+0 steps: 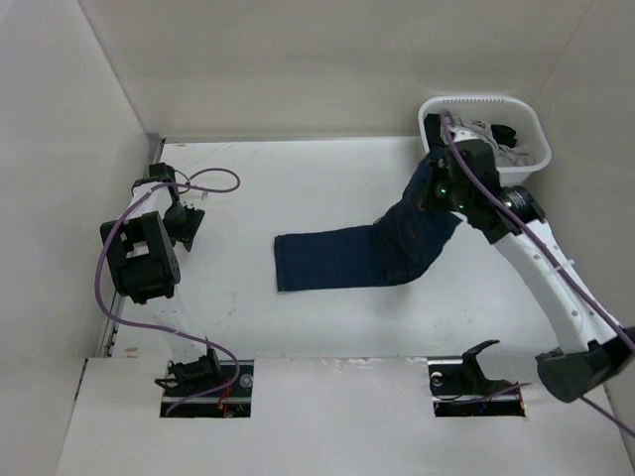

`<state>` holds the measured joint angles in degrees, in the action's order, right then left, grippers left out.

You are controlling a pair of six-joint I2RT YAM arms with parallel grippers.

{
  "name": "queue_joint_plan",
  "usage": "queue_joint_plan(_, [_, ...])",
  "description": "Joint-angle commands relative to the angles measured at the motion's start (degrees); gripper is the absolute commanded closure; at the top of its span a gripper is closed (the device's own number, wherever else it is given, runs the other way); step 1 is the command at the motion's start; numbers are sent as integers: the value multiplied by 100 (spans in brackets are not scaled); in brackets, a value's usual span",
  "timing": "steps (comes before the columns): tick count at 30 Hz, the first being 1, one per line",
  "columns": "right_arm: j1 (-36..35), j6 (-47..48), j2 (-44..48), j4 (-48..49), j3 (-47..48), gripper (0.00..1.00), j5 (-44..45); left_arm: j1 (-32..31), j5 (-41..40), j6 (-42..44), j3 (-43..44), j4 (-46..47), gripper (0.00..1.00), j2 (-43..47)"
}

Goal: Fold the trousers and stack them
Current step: Fold the trousers

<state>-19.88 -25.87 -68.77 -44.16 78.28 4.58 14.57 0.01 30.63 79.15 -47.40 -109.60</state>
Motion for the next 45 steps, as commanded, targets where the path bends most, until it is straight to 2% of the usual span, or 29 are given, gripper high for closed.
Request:
queue_joint_plan(1, [-958,100,-749,-865,932,100,543,16,78,-75,241,-121,55,317])
queue_joint_plan(4, [-1802,-85,-1601,-919,1618,100,755,24,78,-75,215,-121,55,378])
queue_joint_plan(7, [-2357,-164,-2463,-700,2093,100,755,112,78,-66,162,-138,55,413])
queue_joint_plan(12, [-2850,-225,-3676,126,2717,99,650,261,95,-49,65,-147,55,483])
queue_joint_plan(15, [-3052,-357,-4415,276,3350,98,474,305,122,-49,30,-156,55,536])
queue_joint_plan(17, [-3131,-550,-4688,495,3431,97,386,341,122,-40,21,-156,55,545])
queue_joint_plan(21, [-3237,-892,-4864,1251,2913,91,360,350,122,-40,21,-156,56,545])
queue_joint_plan(23, [-3237,-1104,-4961,1532,2789,83,255,323,122,-57,21,-156,56,528])
queue_joint_plan(25, [-3237,-1157,-5058,1822,2789,57,-87,323,122,-75,30,-156,56,528])
queue_joint_plan(27, [-3263,-1096,-5041,2261,2763,45,-605,262,96,-75,56,-156,56,528])
queue_joint_plan(28, [-3298,-983,-4945,2576,2667,34,-938,236,87,-75,82,-156,56,536])
queue_joint_plan(29, [-3333,-877,-4787,2919,2509,18,-1237,209,78,-75,126,-156,55,554])
queue_joint_plan(31, [-3421,-605,-4226,3674,1931,0,-1538,156,78,-84,266,-156,54,606])
queue_joint_plan(34, [-3378,-611,-3093,4450,579,0,-1120,-10,174,-215,582,-156,52,799])
queue_joint_plan(37, [-2730,-1173,-2082,4452,-819,0,-92,-623,804,-391,750,-182,50,1106])
queue_joint_plan(39, [-2176,-1534,-1729,4163,-1471,9,244,-1125,1263,-479,733,-261,49,1300])
queue_joint_plan(40, [-1939,-1631,-1623,4013,-1700,17,332,-1449,1491,-549,689,-322,49,1379])
queue_joint_plan(43, [-1428,-1964,-1534,3889,-2289,53,386,-2382,1993,-673,382,-454,49,1485])
queue_joint_plan(45, [-1260,-2333,-1578,3871,-2632,68,264,-2883,2099,-699,58,-490,51,1442])
